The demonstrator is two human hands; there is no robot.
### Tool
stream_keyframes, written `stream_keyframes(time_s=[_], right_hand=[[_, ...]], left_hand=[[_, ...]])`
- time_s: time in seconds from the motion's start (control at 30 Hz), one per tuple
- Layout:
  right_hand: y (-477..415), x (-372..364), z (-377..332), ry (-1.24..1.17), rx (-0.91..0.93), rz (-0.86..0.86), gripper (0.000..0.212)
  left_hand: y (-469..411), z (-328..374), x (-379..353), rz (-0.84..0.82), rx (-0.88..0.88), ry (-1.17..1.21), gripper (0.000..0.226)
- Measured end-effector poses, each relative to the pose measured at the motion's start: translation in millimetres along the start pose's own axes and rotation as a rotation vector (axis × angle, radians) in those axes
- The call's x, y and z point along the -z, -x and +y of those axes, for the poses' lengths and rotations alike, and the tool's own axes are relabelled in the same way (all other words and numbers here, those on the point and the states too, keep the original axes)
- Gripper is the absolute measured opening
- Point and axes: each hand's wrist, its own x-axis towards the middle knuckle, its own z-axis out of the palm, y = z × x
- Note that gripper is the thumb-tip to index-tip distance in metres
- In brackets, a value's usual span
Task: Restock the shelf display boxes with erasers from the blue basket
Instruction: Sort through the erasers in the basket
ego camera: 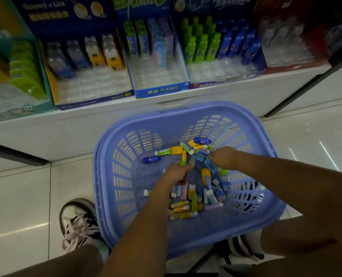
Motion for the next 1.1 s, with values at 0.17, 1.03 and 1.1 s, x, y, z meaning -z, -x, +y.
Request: stream_keyframes(time_s=[0.17,1.03,1.1], right_hand=[[-2.0,7.2,-5.8,-0.055,-0.01,-0.029,0.025],[151.6,171.3,10.2,-1.536,0.106,1.092,0.025],[148.8,174.0,19.5,-1.53,0.06,1.161,0.023]], left_hand=[[4.5,13.3,7.2,0.019,-0.016,-0.1,0.031],[121.3,156.0,38.4,-0.24,-0.701,0.284,0.01],[123.9,160.0,36.9,-0.182,-0.699,0.276,0.012]])
